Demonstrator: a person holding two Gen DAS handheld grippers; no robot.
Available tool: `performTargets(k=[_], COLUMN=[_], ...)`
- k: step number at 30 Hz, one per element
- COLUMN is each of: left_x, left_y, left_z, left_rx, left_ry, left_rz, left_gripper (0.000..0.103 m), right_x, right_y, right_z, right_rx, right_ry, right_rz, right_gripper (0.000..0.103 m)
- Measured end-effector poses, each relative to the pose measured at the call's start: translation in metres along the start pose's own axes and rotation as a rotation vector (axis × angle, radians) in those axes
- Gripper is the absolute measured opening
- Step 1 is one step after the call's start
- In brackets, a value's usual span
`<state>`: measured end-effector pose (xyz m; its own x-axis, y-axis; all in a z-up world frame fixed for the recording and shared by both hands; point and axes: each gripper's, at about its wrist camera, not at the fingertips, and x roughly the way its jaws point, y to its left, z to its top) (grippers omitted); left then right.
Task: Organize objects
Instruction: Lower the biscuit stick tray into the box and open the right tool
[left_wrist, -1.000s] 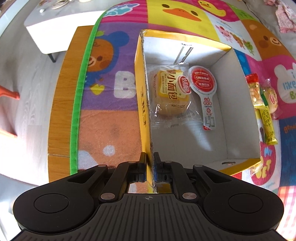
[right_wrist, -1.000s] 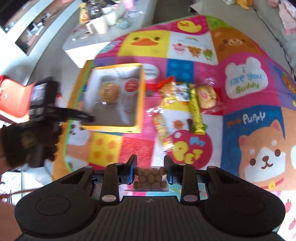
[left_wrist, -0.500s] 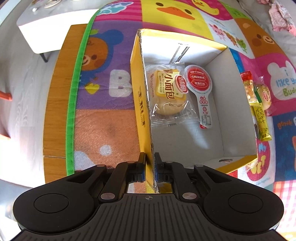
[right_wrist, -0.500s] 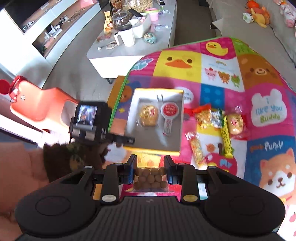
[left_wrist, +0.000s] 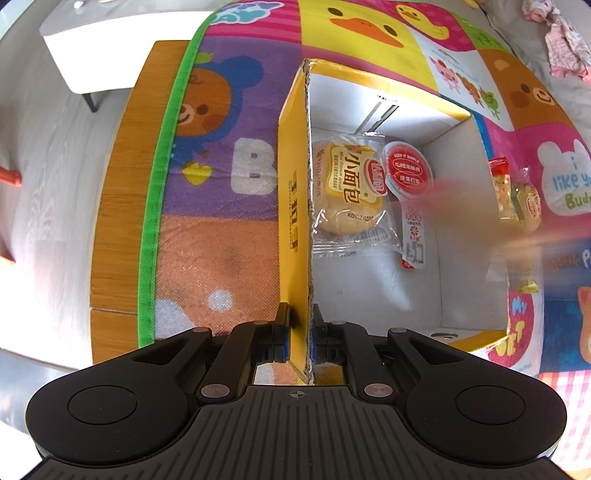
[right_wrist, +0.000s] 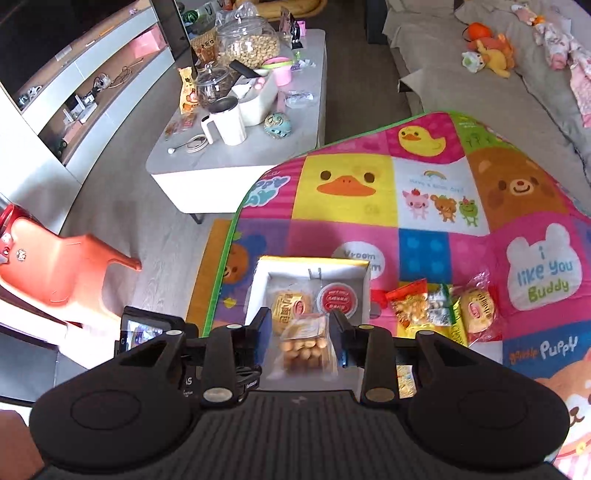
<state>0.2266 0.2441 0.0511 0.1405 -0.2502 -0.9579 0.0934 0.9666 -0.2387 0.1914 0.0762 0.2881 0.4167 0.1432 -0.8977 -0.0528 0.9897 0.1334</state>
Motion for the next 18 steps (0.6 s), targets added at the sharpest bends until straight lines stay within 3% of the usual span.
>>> performTargets(k=[6, 11, 15, 18], left_x=[0.0, -0.001, -0.001, 0.001], left_y=[0.0, -0.003, -0.008, -0.012], left_z=[-0.002, -0.003, -0.005, -0.003], left_rx=[-0.017, -0.01, 0.0, -0.003], left_ry=[-0.006, -0.003, -0.002, 0.004], left_rz=[0.003, 0.016, 0.036, 0.059], left_gripper=[0.011, 0.011, 0.01, 0.01], right_x=[-0.001, -0.005, 0.003, 0.013], right_y=[-0.028, -0.075, -0.103, -0.113], right_z=[-0.018, -0.044, -0.073, -0.094], right_rx=[0.056, 0.09, -0.012, -0.113], right_ry=[0.037, 0.057, 0.096, 0.125], right_rz=[-0.024, -0.1, -0.198, -0.183], right_gripper=[0.04, 0.044, 0.045, 0.045])
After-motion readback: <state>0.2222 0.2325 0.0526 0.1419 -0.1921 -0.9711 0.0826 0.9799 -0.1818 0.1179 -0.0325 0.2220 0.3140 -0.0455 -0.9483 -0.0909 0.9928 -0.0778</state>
